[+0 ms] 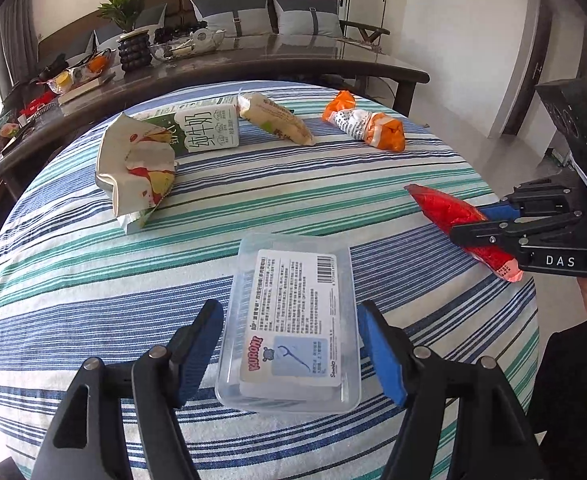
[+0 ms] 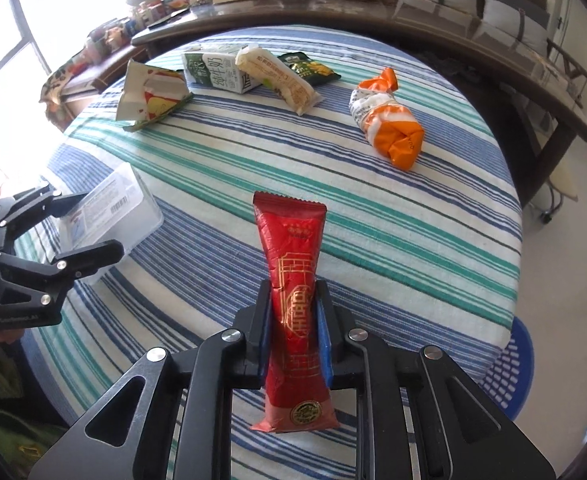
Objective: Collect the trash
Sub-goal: 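Grasp the red snack bar wrapper with the right tool while the left holds the box, then carry box and red wrapper to the blue wastebasket and open both tools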
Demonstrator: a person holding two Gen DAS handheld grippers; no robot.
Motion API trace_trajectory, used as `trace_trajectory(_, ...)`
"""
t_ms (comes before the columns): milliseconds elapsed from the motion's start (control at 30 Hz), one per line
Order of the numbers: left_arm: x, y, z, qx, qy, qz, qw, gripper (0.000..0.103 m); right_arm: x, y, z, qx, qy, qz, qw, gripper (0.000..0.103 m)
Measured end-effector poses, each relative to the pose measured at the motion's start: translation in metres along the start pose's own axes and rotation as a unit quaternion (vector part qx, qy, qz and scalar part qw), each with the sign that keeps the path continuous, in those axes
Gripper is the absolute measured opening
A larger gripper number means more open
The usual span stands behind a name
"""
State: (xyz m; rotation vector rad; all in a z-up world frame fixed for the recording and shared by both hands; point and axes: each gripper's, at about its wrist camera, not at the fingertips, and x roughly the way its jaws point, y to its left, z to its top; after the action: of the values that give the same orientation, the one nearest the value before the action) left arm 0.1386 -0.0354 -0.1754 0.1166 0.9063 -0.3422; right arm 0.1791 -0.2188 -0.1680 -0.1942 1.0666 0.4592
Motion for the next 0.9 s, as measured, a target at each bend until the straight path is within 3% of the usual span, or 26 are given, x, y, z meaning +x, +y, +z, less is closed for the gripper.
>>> trace_trajectory(100,0.005,-0.003,0.004,0.01,0.001,0.013,0.9999,0.071,0.006,0.006,-0.001,-0.015,0.008,-0.013,1.0,0.025)
trace_trajectory(167,0.006,-0.003,0.005,0.015,0.001,0.018,0.9997,0.061,0.007,0.007,-0.002,-0.017,0.009,-0.014,1.0,0.03)
trace_trajectory(200,0.005,-0.004,0.006,0.017,-0.001,0.021,0.9996,0.061,0.007,0.008,-0.001,-0.017,0.009,-0.014,1.0,0.03)
trace_trajectory(233,0.004,-0.005,0.006,0.021,-0.004,0.025,0.9995,0.061,0.008,0.008,0.0,-0.016,0.009,-0.015,1.0,0.03)
trace_trajectory(300,0.001,-0.007,0.007,0.026,-0.01,0.032,0.9991,0.061,0.006,0.008,0.001,-0.014,0.007,-0.017,1.0,0.018)
trace_trajectory(567,-0.019,-0.015,0.015,0.037,-0.034,0.057,0.9971,0.061,-0.014,-0.002,0.006,0.016,-0.027,-0.004,1.0,0.016)
trace_trajectory(900,-0.037,-0.046,0.032,0.058,-0.061,0.053,0.9951,0.061,-0.035,-0.019,-0.002,0.041,-0.051,0.003,0.998,0.016)
